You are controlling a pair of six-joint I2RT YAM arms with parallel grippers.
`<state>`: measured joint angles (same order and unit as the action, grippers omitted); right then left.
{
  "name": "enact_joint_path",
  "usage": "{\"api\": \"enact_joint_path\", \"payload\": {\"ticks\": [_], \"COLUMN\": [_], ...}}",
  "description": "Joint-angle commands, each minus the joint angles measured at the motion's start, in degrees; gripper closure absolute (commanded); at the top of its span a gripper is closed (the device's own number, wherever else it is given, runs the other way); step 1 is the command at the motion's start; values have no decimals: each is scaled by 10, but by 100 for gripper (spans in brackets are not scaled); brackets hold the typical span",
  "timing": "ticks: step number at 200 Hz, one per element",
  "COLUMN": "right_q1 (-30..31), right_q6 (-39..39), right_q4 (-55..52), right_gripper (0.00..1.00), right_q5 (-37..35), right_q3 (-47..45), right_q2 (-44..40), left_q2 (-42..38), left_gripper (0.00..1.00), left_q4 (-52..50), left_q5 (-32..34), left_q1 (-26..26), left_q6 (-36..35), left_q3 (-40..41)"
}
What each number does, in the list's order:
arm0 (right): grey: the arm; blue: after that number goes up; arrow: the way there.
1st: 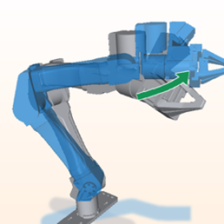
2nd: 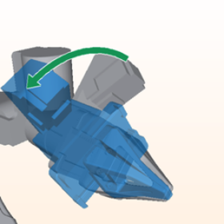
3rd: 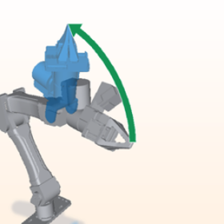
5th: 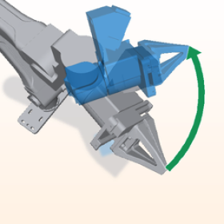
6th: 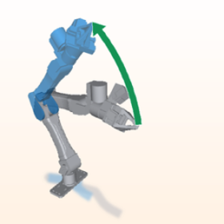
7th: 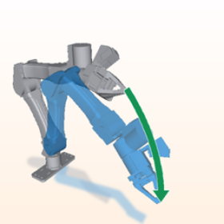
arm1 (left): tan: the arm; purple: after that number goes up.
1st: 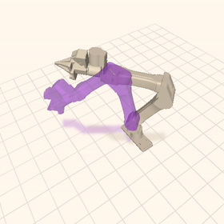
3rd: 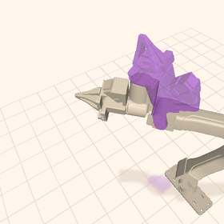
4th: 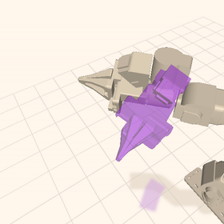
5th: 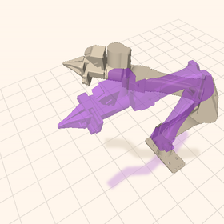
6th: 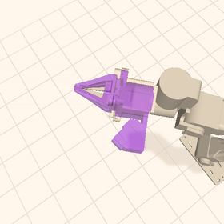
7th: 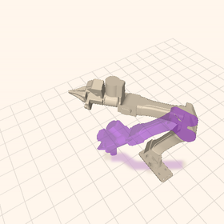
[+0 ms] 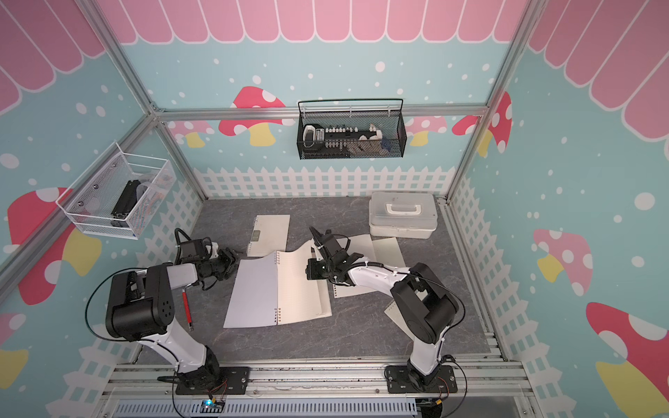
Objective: Tear off pages from different notebooks
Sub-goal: Close the notebook at the center of the board.
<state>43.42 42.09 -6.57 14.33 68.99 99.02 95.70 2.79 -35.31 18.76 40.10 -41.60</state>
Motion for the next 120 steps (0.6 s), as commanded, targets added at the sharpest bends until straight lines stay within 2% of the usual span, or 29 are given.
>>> {"api": "enact_joint_path", "payload": {"ticks": [1,29,44,56,70,84,120], "right_q1": [16,18,19,19,20,20,20], "right_q6": [-42,-53,-58,-64,-77,-96,-121], "right_q4": [-26,-49,-52,-54,-57,-61,-52], "right_gripper": [100,100,100,100,100,100,100], "right_q5": [-25,-35,-30,-16,-4,6,1], "right_q3": [63,118,138,152,163,162,134], "right_q2": [-40,-42,-41,-38,-44,-54,-84], "left_q2": [-32,-70,-73,-61,-37,1,144], "left_gripper": [13,2,1,1,1,1,1], "left_q4": [1,129,246,294,303,358,662], "left_q5": [-7,-37,-62,-82,-99,-121,-202], "left_q1": [19,30,24,20,19,19,5], "left_q6": [56,136,191,202,189,201,335], "left_q3": [54,120,165,178,171,163,118]}}
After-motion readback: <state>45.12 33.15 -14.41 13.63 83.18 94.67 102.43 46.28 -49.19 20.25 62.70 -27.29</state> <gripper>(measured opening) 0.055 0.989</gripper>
